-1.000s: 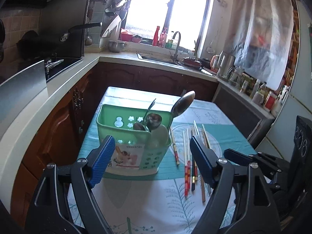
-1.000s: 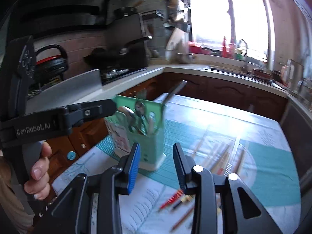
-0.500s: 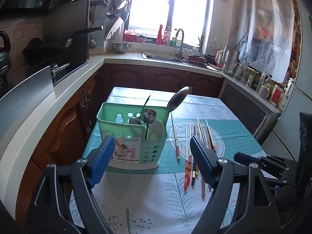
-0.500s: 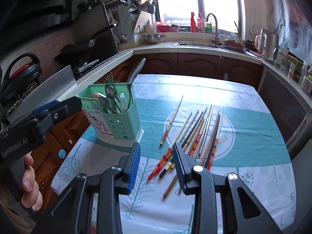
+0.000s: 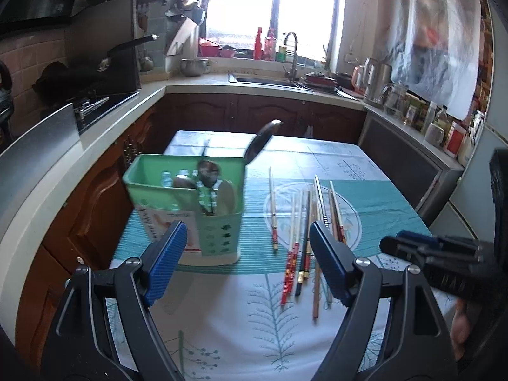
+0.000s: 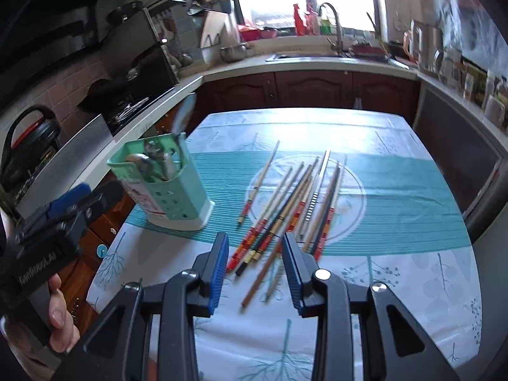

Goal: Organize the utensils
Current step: 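Move both grippers back over the row of chopsticks, then grasp a red-banded chopstick with the right gripper while the left grasps a chopstick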

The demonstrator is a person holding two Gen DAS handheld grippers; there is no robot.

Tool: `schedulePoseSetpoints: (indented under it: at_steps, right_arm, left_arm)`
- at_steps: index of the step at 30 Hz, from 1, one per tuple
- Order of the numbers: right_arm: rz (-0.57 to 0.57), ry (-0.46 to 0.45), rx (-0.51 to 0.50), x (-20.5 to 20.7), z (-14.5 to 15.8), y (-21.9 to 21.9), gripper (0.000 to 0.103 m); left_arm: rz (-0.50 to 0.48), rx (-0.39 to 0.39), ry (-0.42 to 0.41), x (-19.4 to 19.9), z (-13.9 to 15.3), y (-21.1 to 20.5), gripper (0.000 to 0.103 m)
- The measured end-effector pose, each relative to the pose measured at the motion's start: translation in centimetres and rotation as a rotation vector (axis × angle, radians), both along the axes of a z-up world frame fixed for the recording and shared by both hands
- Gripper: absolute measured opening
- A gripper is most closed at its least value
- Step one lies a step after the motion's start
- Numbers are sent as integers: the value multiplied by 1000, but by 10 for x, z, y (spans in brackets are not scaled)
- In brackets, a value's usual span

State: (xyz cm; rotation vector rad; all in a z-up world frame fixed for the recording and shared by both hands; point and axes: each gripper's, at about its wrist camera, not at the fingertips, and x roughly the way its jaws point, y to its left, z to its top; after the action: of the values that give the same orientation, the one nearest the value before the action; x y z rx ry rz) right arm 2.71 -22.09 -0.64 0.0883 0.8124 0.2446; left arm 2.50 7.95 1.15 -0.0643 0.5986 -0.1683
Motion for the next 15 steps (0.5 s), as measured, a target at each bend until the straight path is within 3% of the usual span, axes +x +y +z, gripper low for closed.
schedulePoseSetpoints:
  at_steps: [8,15]
  right_arm:
    - [-58,149,121,40,-1,-63,35]
    - [-145,327,226,112,-27,-112,35]
  left_arm:
    - [-104,45,70,35,-5,-50,77]
    - [-159,78,120,68,-33,-89,77]
